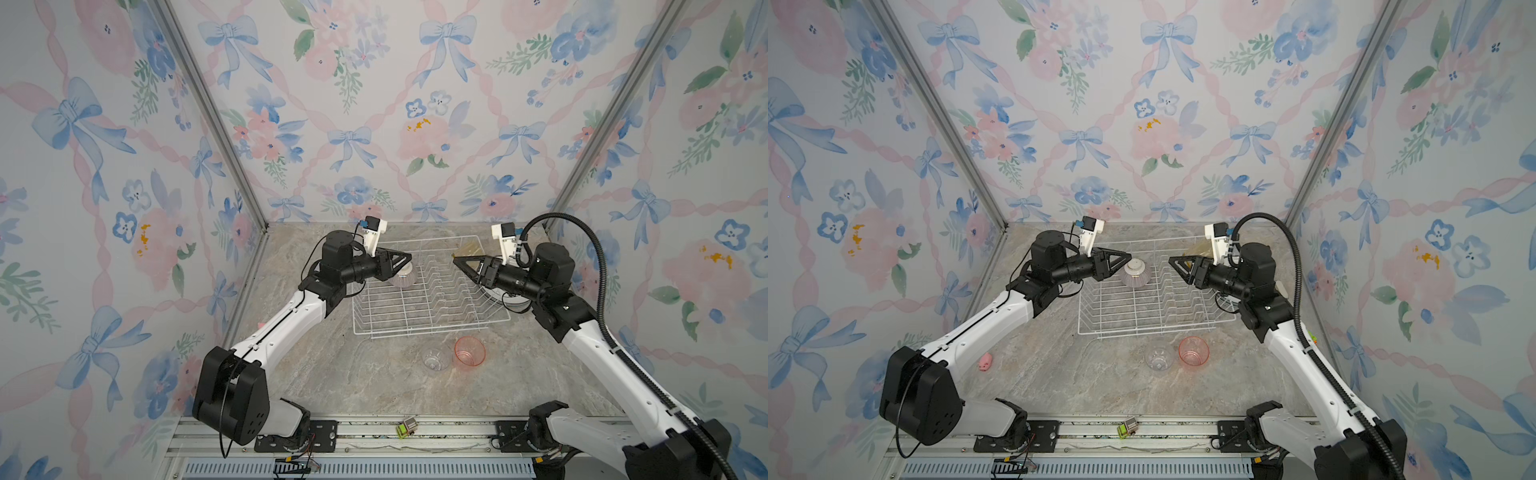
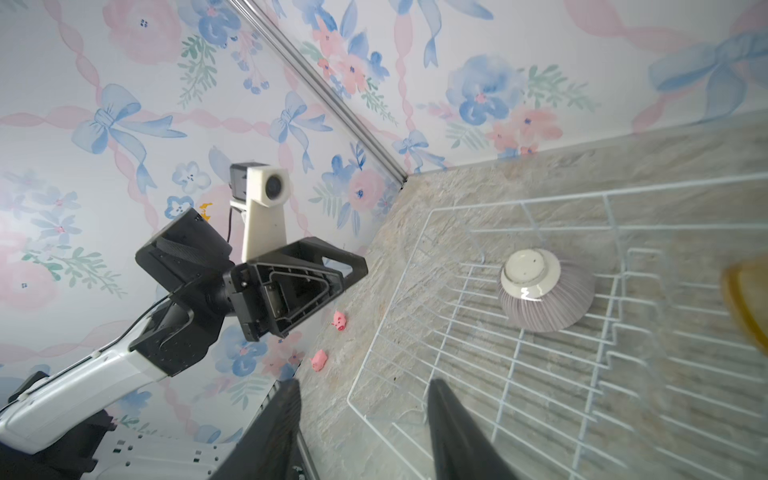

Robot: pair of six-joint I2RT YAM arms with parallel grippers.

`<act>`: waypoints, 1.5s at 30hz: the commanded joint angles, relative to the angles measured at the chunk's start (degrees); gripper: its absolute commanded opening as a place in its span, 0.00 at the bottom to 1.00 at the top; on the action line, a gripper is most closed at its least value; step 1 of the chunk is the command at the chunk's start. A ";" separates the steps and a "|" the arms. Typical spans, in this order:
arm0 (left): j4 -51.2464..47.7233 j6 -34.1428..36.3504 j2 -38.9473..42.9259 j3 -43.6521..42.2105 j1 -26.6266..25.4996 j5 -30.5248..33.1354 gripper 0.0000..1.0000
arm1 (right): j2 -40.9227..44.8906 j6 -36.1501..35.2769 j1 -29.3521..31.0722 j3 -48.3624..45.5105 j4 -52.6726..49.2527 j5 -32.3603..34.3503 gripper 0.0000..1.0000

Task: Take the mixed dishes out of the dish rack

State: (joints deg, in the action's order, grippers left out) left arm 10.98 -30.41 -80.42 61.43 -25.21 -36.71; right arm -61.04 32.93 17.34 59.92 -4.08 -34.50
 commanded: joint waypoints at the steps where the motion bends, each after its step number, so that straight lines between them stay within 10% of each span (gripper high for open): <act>1: -3.00 3.36 -1.17 1.08 -2.07 4.53 0.34 | 0.01 -10.16 -4.01 2.42 -16.78 8.60 0.53; 19: -11.94 8.02 0.85 0.30 -4.47 11.89 0.47 | -18.35 -12.53 -8.25 10.95 -14.07 15.12 0.64; 45: -13.48 8.31 -4.57 4.25 -5.04 12.62 0.45 | -49.58 -0.99 -22.79 21.82 4.54 -5.82 0.57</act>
State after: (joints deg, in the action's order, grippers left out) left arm -1.41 -23.51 -84.18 64.12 -30.26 -24.82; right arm -108.86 29.04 -4.80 80.75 -3.51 -36.10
